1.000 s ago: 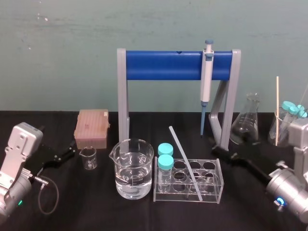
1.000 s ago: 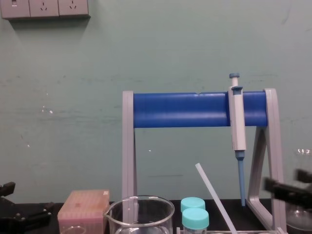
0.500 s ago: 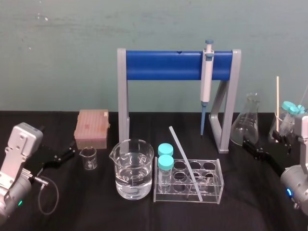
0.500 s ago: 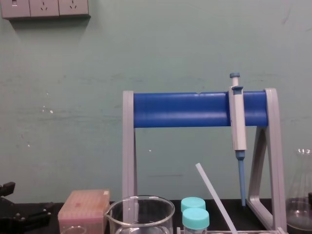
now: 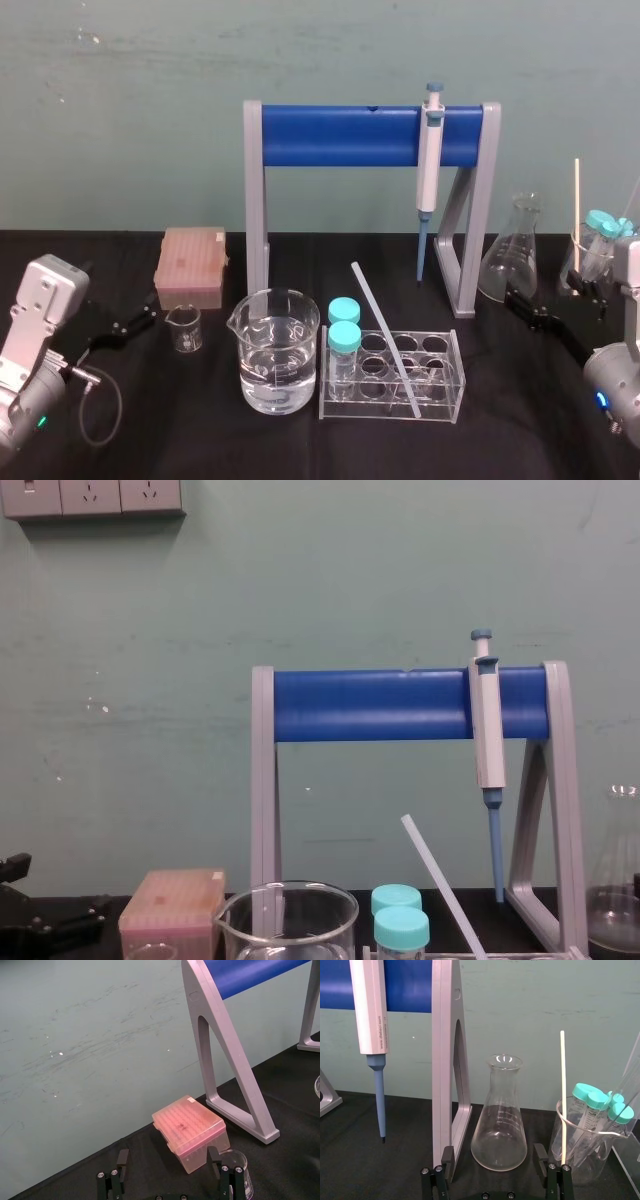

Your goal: Pick up the stirring rod with one hand, then place it down.

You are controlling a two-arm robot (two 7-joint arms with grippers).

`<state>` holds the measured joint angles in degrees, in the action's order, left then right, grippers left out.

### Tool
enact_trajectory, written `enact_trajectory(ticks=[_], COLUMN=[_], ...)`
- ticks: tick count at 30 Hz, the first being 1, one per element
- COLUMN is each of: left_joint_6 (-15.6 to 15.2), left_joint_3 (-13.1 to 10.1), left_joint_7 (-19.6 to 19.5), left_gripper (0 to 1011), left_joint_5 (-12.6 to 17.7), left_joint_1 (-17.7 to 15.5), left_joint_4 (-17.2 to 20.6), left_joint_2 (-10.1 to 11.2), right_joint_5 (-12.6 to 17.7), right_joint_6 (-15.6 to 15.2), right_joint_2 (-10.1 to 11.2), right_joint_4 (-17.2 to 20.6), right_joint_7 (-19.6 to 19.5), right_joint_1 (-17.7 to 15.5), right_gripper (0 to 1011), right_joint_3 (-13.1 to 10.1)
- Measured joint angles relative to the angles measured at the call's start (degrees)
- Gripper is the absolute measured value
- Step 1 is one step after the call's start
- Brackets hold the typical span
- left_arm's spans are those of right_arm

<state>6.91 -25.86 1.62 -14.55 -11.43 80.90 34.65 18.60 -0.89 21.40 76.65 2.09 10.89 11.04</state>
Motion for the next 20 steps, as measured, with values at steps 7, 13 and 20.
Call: enact_trajectory(ticks=[7,13,20], left_joint_6=[0.00,0.00,0.00], left_joint_3=[0.00,0.00,0.00], left_joint_7=[0.00,0.00,0.00], left_gripper=[1000,1000,1000], left_joint_5=[0.00,0.00,0.00], left_joint_1=[0.00,0.00,0.00], left_joint_4=[0.00,0.00,0.00], left_joint_2=[0.00,0.00,0.00], right_joint_5=[0.03,0.05,0.05], right_joint_6=[0.06,0.10,0.15], right_joint_2=[0.04,0.06,0.07], right_joint_4=[0.08,0.12,0.15], right_joint_7=[-0.03,-0.03,-0.03], right_joint_1=[-0.04,-0.07,-0.11], right_gripper=[1003,1003,1003], right_joint_3=[0.00,0.00,0.00])
